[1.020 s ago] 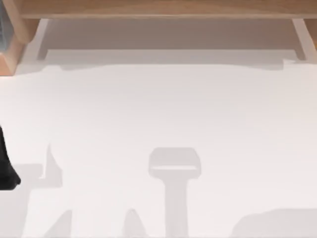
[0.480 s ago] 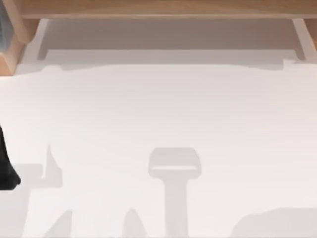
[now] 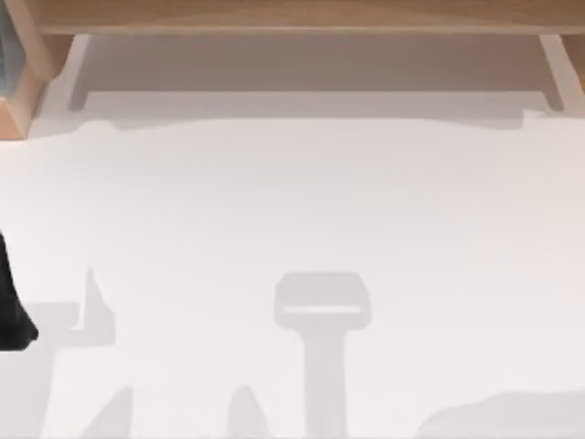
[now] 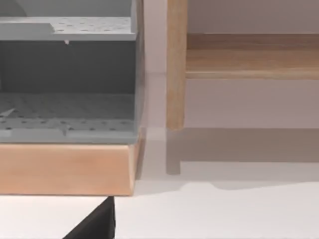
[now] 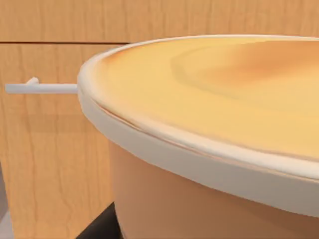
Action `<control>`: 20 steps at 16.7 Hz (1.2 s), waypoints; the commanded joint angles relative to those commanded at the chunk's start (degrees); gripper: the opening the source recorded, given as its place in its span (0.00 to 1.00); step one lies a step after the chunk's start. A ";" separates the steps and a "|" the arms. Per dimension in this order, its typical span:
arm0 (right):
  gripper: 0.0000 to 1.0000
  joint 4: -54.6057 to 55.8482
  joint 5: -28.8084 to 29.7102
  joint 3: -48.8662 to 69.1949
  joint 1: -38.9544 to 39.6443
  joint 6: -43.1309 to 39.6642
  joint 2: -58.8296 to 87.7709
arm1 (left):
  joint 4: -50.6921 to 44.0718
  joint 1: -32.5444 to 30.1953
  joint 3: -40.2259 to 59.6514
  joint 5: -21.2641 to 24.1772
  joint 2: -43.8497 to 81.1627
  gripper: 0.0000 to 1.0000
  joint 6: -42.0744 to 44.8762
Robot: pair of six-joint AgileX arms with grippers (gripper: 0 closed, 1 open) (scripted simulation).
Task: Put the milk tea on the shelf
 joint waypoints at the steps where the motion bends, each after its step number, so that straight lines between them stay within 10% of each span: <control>1: 0.00 0.00 0.00 0.00 0.00 0.00 0.00 | 0.00 0.00 0.00 0.00 0.00 1.00 0.00; 9: 0.00 1.96 -2.13 8.55 -15.23 -20.26 -19.31 | 0.00 0.00 0.00 0.00 0.00 1.00 0.00; 20: 0.00 -0.11 -8.15 32.67 -59.84 -91.20 -78.53 | 0.00 0.00 0.00 0.00 0.00 1.00 0.00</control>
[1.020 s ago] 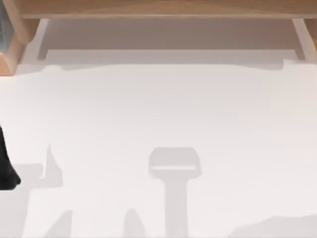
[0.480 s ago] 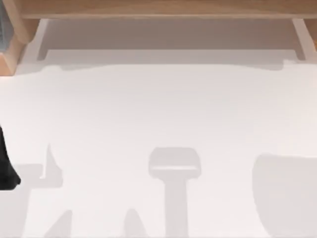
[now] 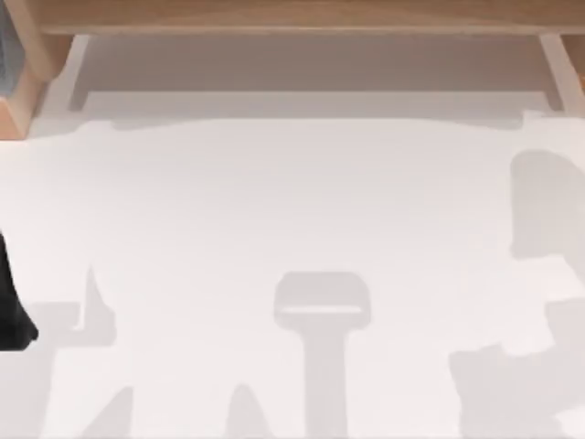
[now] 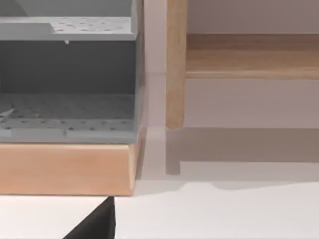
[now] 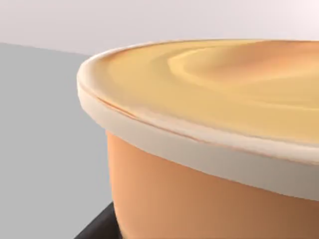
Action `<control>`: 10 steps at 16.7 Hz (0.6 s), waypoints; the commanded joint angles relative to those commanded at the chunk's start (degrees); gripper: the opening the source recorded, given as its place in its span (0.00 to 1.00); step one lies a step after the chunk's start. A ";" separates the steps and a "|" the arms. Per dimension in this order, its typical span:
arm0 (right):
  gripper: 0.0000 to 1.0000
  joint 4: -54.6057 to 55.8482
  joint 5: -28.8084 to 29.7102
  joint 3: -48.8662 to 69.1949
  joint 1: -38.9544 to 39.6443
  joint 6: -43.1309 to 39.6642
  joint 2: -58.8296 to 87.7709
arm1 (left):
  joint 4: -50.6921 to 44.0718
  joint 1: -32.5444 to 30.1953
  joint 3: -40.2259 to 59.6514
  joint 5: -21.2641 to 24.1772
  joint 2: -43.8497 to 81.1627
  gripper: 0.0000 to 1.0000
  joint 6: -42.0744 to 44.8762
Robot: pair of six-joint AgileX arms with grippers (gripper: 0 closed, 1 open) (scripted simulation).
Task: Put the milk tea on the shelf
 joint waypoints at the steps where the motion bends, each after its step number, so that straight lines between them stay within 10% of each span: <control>1: 0.00 -0.62 -0.28 2.53 -4.24 -7.20 -5.85 | 0.00 0.00 0.00 0.00 0.00 1.00 0.00; 10: 0.00 -9.22 -0.26 22.05 -38.28 -64.64 -49.20 | 0.00 0.00 0.00 0.00 0.00 1.00 0.00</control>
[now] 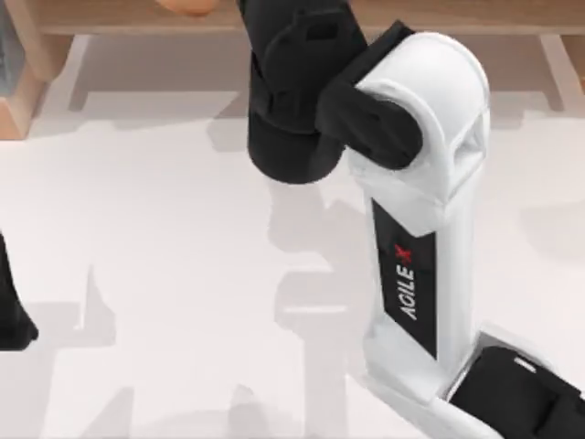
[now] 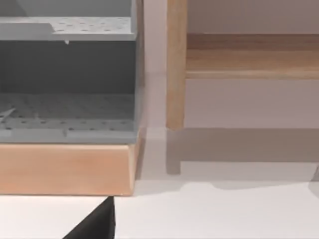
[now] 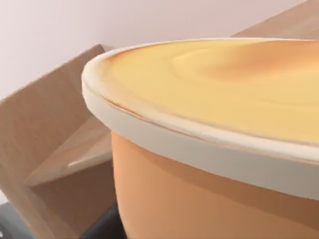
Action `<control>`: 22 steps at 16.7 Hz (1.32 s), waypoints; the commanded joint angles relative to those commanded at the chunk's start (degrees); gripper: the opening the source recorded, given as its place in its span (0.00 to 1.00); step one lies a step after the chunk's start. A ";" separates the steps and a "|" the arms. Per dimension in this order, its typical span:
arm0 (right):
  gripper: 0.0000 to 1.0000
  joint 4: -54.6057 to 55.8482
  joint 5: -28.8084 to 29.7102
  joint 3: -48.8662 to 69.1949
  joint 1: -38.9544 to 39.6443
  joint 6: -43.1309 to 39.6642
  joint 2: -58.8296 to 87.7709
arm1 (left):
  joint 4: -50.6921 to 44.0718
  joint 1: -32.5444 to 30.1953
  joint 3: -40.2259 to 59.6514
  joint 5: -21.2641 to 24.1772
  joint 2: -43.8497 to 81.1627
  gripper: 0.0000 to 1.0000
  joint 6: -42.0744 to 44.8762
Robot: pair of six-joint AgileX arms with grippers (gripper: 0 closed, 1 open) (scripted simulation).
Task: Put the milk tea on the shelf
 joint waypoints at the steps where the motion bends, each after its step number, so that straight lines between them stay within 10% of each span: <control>1: 0.00 -1.24 0.20 1.50 -3.09 -4.96 -2.89 | 0.00 0.00 0.00 0.00 0.00 1.00 0.00; 8: 0.00 -8.69 1.22 5.50 -17.21 -25.04 -8.81 | 0.00 0.00 0.00 0.00 0.00 1.00 0.00; 22: 0.00 -12.24 3.43 11.41 -6.32 -18.29 -6.91 | 0.00 0.00 0.00 0.00 0.00 1.00 0.00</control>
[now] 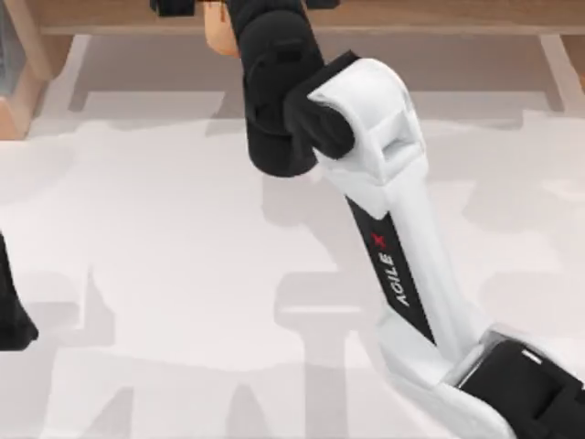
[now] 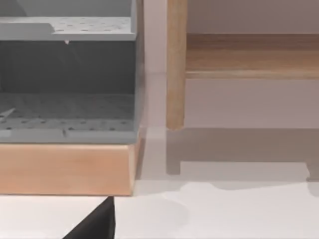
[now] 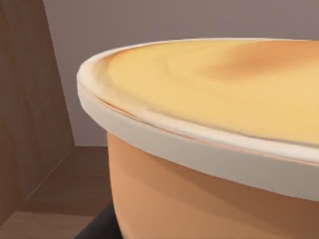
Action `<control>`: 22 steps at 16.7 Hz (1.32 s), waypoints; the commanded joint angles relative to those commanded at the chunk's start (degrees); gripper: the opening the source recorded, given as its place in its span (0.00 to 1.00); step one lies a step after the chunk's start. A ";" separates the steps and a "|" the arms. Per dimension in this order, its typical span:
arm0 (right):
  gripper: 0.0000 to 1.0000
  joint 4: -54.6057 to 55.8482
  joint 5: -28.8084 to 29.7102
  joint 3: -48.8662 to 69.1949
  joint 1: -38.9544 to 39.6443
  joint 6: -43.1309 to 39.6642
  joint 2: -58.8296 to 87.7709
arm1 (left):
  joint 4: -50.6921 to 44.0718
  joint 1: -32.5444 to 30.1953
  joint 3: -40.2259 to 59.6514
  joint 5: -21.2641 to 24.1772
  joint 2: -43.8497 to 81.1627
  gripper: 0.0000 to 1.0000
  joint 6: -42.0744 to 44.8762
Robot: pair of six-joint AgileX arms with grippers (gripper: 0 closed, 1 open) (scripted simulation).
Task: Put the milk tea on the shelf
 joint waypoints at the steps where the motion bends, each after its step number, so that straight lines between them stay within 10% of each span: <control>1: 0.00 -0.64 0.28 1.13 1.01 0.55 0.58 | 0.00 0.00 0.00 0.00 0.00 1.00 0.00; 16: 0.00 -7.73 0.42 6.30 -13.95 -7.31 -0.49 | 0.00 0.00 0.00 0.00 0.00 1.00 0.00; 22: 0.45 -7.73 0.42 6.30 -13.95 -7.31 -0.49 | 0.00 0.00 0.00 0.00 0.00 1.00 0.00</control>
